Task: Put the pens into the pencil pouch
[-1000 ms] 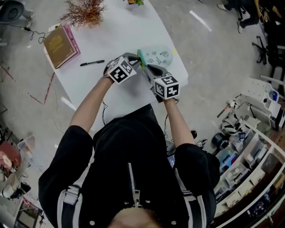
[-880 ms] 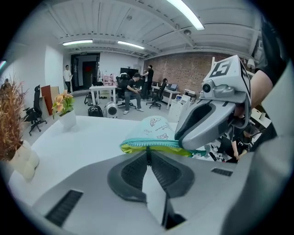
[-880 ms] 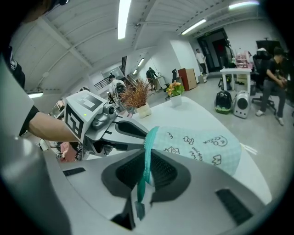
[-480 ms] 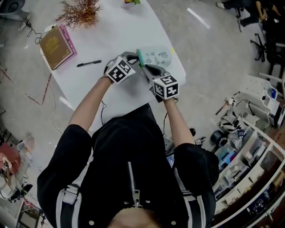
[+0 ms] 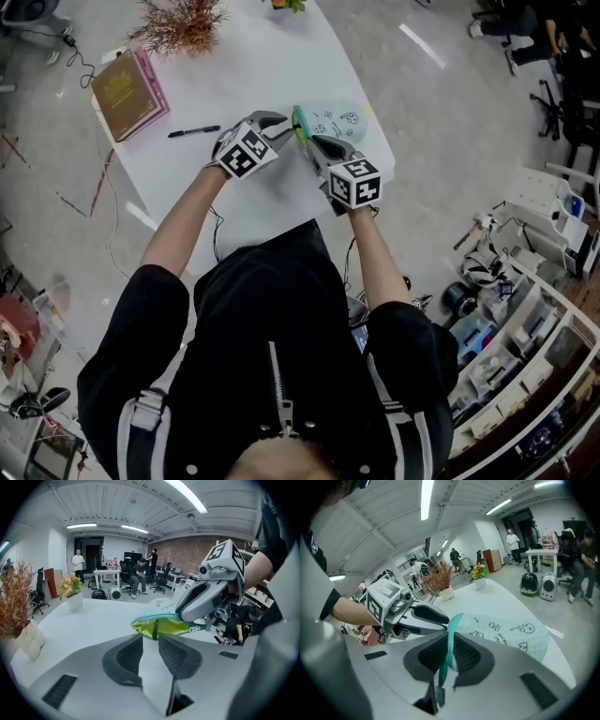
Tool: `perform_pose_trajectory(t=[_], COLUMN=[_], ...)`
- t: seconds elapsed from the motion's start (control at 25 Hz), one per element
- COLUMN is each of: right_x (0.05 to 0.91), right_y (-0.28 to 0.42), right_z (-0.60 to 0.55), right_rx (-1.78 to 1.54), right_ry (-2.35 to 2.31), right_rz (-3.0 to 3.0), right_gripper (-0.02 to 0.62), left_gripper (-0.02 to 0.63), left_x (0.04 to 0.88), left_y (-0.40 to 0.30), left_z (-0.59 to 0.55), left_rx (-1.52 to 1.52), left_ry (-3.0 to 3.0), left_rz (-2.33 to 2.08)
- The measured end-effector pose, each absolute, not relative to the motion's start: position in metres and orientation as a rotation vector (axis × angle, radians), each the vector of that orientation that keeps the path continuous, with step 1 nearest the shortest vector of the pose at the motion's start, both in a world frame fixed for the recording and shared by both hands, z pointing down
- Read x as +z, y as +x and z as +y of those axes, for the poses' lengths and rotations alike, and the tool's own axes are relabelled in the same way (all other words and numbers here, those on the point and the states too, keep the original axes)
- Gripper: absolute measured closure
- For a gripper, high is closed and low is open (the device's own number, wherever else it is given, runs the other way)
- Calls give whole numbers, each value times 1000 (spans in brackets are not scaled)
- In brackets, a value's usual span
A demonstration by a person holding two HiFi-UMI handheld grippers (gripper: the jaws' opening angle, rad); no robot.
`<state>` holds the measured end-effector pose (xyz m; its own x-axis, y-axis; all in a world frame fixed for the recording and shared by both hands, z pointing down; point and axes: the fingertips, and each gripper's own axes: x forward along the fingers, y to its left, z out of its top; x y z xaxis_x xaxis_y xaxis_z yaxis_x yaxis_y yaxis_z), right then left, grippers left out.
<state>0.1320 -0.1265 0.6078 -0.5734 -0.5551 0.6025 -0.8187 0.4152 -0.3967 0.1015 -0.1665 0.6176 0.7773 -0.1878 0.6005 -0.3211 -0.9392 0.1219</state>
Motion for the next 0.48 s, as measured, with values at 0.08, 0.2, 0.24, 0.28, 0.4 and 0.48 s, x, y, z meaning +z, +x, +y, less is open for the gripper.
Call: perform_pose_trajectory(t=[0.08,0.2,0.24,0.28,0.4,0.48], right_x=[608,609,609,609,610,609], right_y=[131,130,131,131,131,132], right_z=[-127,-127,-126,-125,-125,-126], right_rx=[953,949,948,947,953,960], right_ry=[1175,1169,1167,1164,1161,1166], right_rz=[-2297,-2294,-2292,-2291,-2289,-2289], right_gripper=[552,552,551,551,552,552], left_gripper=[498,489,486,483,480,480], left_x=[617,616,615,613,613,615], left_y=[90,68,61,54,30,13], left_z=[-167,-167,-168,-168,-172,-174], left_rx=[903,921,924,924,940,960], left_ry=[2758,2745,2739,2735,2720,2705], left_rz=[-414,-450,-464,-480,-528,-560])
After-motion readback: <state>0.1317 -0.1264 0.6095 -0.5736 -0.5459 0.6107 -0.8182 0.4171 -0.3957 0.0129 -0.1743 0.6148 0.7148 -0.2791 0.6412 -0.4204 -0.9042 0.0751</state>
